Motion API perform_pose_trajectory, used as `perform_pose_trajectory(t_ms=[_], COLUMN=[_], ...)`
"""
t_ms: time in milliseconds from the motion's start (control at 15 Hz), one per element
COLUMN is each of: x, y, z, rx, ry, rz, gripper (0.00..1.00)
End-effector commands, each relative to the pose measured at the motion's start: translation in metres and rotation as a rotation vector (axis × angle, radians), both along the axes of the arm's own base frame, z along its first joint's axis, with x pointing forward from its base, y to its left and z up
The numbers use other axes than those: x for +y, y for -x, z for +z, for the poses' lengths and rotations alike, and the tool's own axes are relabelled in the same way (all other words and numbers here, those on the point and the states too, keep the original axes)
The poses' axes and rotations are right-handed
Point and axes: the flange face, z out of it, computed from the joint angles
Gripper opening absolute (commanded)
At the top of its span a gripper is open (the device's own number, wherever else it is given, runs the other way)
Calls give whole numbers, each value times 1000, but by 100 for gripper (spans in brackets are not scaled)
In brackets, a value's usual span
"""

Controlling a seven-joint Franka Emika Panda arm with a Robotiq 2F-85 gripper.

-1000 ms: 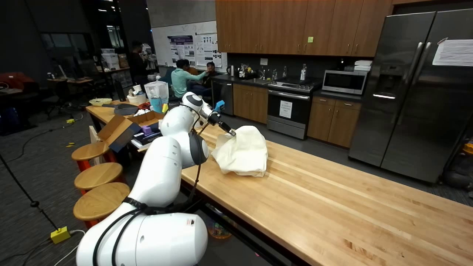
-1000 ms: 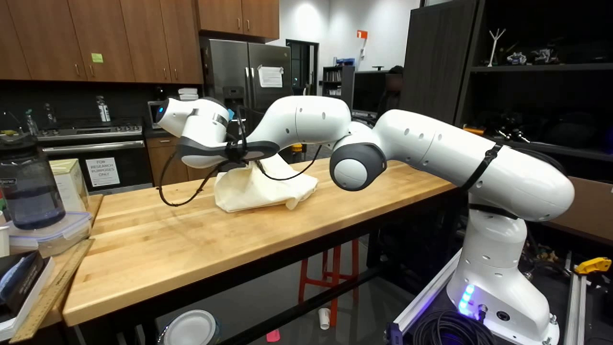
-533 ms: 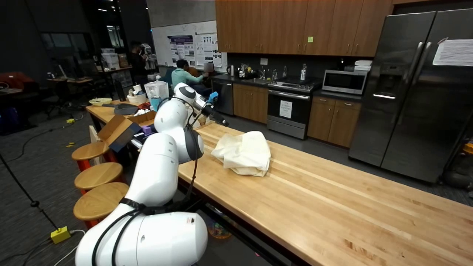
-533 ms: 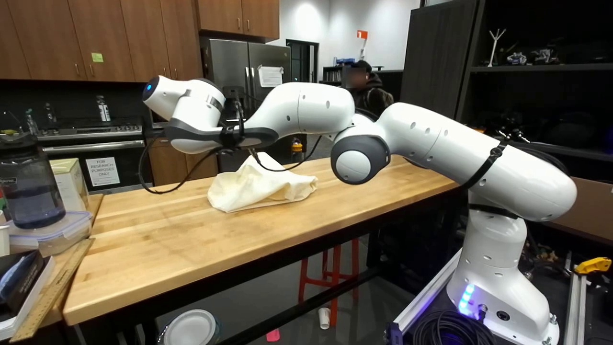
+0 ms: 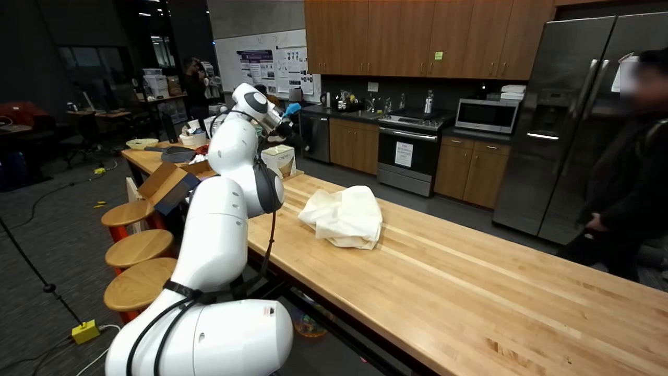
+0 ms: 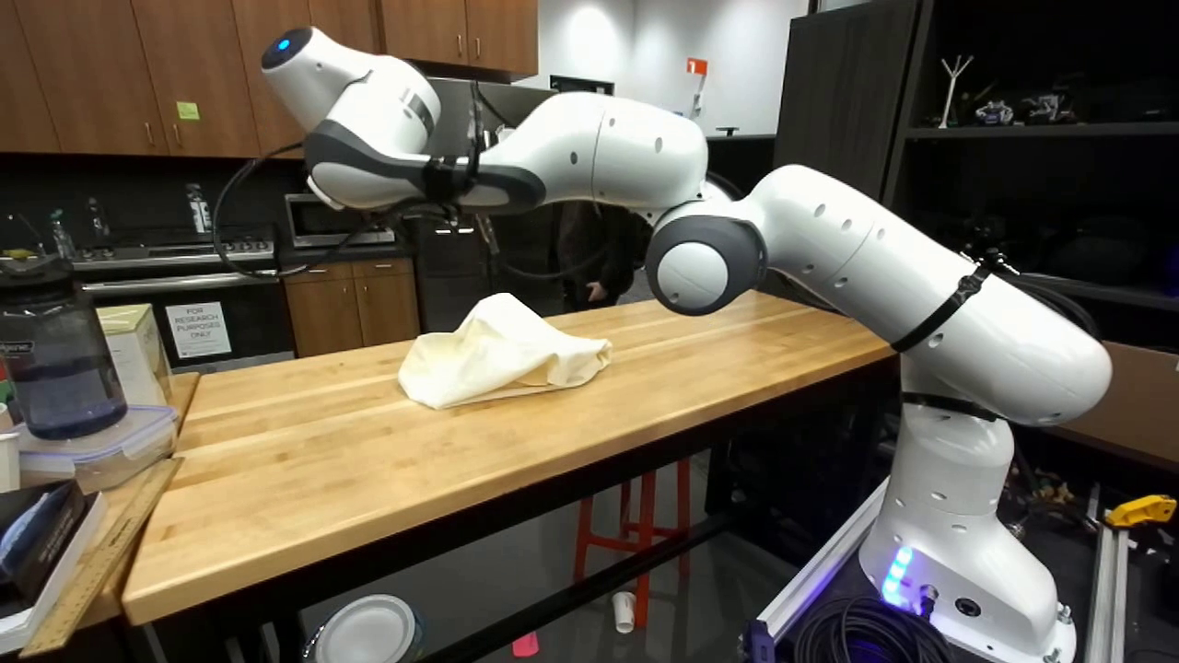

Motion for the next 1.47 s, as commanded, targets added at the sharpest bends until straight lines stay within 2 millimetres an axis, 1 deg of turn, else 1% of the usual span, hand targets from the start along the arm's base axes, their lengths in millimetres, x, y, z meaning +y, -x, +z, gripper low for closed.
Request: perform_pose_trajectory(t_ms=[0,133,267,467,667,1200,1333,1400], x=[-23,-37,-52,-71,-82,-88,-97,-109], y=[0,-2,-7,-13,-14,-23,-25,-28], z=[48,68,83,100,115,143,145,143], rx=[-68,-109,-158,-226,-290,-456,-488,-490], ry=[-169,-237,-281,-322,-352,-369,-396,-417], rz=[-63,-96,-128,-180,-215,-158,-213,-276], gripper=[100,100,100,100,100,100,100,100])
